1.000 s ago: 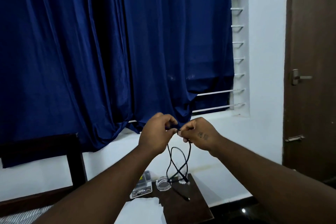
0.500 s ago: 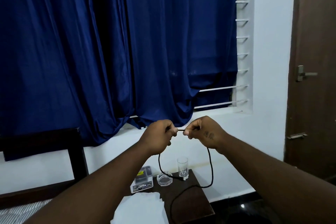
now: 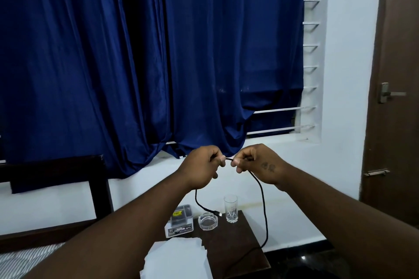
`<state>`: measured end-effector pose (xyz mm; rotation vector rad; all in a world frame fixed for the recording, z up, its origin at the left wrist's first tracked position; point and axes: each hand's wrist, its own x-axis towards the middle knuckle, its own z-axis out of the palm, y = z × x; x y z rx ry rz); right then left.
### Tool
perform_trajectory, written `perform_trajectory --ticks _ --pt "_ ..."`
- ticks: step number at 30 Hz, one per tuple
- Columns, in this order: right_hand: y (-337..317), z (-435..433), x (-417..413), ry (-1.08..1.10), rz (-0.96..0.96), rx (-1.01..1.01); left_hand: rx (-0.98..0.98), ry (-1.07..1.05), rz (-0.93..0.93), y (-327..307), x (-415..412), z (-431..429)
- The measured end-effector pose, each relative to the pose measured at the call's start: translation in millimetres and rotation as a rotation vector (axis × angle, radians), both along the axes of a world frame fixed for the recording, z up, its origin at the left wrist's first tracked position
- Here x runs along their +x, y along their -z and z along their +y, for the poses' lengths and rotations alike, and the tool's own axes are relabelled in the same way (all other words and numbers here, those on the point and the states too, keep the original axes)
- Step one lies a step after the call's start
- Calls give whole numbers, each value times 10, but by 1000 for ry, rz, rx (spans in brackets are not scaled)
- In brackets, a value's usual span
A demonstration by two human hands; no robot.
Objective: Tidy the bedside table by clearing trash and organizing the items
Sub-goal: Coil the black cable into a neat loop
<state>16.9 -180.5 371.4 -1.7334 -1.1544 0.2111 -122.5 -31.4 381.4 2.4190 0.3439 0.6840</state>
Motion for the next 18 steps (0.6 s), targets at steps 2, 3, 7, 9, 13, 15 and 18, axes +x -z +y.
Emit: perform_trajectory --ticks 2,3,7,9,13,15,18 --pt "4 11 -20 -44 26 6 38 -14 -5 -4 13 2" --pt "-3 24 -41 -72 39 7 55 -16 -10 -10 26 -8" --pt "-58 99 -81 -89 48 51 56 -1 -19 -54 61 -18" --pt "-77 108 -53 -57 42 46 57 -7 -6 -79 38 25" --pt "-80 104 -11 -56 40 40 57 -28 -3 -107 -39 133" --pt "-89 125 -47 -114 62 68 63 -35 -6 -125 -60 145" --pt "-112 220 -125 -145 49 101 77 -32 -13 -155 -69 122"
